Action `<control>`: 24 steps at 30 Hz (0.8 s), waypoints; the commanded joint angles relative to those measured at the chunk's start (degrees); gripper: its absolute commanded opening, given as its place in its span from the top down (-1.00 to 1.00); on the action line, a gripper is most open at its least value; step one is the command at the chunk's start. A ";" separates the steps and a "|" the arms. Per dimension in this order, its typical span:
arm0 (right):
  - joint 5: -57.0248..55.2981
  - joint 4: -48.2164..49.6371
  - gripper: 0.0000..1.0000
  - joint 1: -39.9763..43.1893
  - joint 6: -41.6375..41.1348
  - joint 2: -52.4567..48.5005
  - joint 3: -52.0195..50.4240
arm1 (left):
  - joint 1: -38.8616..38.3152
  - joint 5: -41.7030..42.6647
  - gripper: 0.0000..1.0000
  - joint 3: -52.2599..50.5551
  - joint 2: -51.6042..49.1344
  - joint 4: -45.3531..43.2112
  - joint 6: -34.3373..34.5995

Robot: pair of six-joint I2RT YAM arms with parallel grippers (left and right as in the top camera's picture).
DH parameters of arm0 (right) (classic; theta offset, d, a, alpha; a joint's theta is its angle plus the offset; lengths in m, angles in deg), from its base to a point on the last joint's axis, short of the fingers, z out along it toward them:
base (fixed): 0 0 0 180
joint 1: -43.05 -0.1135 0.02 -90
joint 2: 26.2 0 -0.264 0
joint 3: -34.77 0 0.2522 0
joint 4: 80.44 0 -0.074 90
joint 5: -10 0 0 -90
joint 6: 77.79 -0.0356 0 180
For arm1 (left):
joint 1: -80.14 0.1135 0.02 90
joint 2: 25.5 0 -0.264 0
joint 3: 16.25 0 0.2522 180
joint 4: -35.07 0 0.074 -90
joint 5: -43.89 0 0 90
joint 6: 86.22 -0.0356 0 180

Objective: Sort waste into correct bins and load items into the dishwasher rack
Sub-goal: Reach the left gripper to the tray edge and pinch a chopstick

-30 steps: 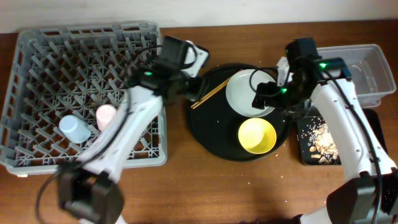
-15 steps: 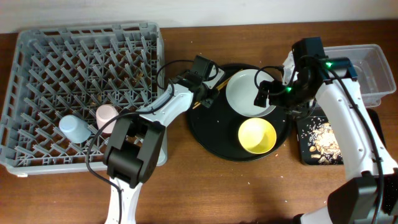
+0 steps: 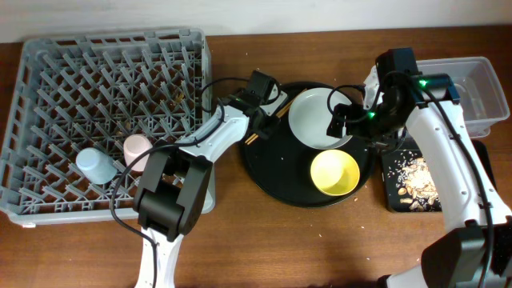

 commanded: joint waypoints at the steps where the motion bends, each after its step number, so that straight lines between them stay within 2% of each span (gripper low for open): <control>1: 0.11 0.02 -0.97 -0.04 -0.24 1.25 0.09 | -0.52 -0.81 0.68 1.05 2.40 0.55 -0.87; 7: 0.13 0.00 -0.96 -0.04 -0.24 1.25 0.09 | 0.09 -0.98 0.68 0.87 1.95 -0.17 -0.92; 12: 0.13 -0.02 -0.97 -0.04 -0.24 1.25 0.09 | 0.11 -0.98 0.67 -5.05 1.84 -4.74 -0.92; 16: 0.15 -0.07 -0.96 -0.04 -0.24 1.25 0.09 | 0.11 -0.81 0.65 -5.42 1.84 -5.07 -0.92; 17: 0.15 -0.04 -0.96 -0.04 -0.24 1.25 0.09 | 0.11 -0.81 0.77 -5.42 1.84 -5.18 -0.90; 18: 0.13 -0.04 -0.96 -0.04 -0.24 1.25 0.09 | 0.09 -0.79 0.99 -5.42 1.84 -5.33 -0.85; 21: 0.13 0.00 -0.96 -0.04 -0.24 1.25 0.09 | 0.11 -0.81 1.00 -5.35 3.28 -4.55 0.35; 24: 0.13 0.00 -0.96 -0.04 -0.24 1.25 0.09 | 0.33 -0.74 1.00 -5.29 9.88 -1.99 2.16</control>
